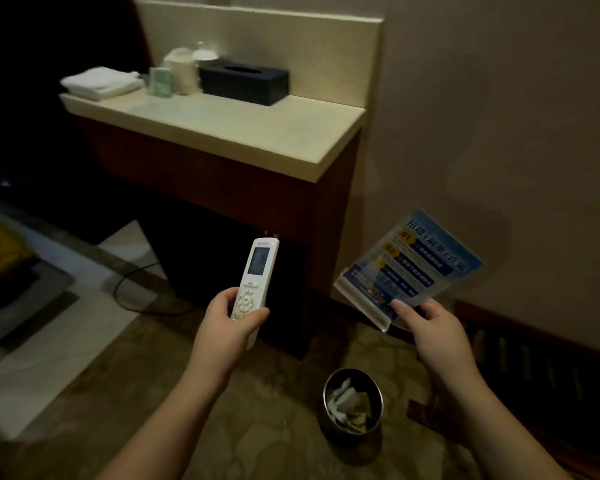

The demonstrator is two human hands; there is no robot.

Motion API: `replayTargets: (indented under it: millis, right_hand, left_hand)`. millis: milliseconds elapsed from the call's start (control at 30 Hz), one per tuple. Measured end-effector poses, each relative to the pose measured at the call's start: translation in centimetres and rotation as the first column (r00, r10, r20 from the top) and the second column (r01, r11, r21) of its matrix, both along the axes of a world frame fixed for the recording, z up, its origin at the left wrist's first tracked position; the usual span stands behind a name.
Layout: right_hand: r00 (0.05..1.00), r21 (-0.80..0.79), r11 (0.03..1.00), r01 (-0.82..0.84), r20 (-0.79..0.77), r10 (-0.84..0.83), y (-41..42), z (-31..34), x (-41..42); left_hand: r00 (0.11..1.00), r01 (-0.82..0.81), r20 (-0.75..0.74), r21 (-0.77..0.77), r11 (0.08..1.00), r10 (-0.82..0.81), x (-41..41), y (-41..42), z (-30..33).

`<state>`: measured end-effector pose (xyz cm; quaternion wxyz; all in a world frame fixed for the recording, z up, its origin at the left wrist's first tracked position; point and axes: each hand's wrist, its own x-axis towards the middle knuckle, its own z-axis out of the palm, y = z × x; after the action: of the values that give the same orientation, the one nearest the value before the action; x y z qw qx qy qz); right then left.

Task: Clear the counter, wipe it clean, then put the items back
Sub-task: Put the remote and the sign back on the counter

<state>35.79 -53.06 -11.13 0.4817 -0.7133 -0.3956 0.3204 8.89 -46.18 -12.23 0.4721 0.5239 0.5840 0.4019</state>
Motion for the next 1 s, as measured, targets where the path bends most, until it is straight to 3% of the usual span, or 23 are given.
replayTargets:
  millis: [333,533,767,1000]
  right_hand:
    - [0.983,0.091,0.982,-0.168,-0.065,0.174,11.1,6.0,-5.4]
    - [0.98,0.261,0.944,-0.201,0.05,0.195,21.4,10.5,-6.5]
    - [0.947,0.226,0.929,-0.292,0.204,0.248,36.0,13.5,-6.6]
    - [0.923,0.14,0.945,-0.295,0.299,0.243,45.4,14.8,-4.8]
  left_hand:
    - [0.992,-0.115,-0.037,0.139,0.984,0.121,-7.1,7.8,4.5]
    - [0.991,-0.097,-0.067,0.208,0.973,0.113,-8.3,17.1,8.2]
    - [0.971,-0.079,-0.197,0.259,0.963,0.132,-8.2,30.9,11.6]
    - [0.944,-0.041,-0.307,0.255,0.966,0.121,-6.8,41.5,13.3]
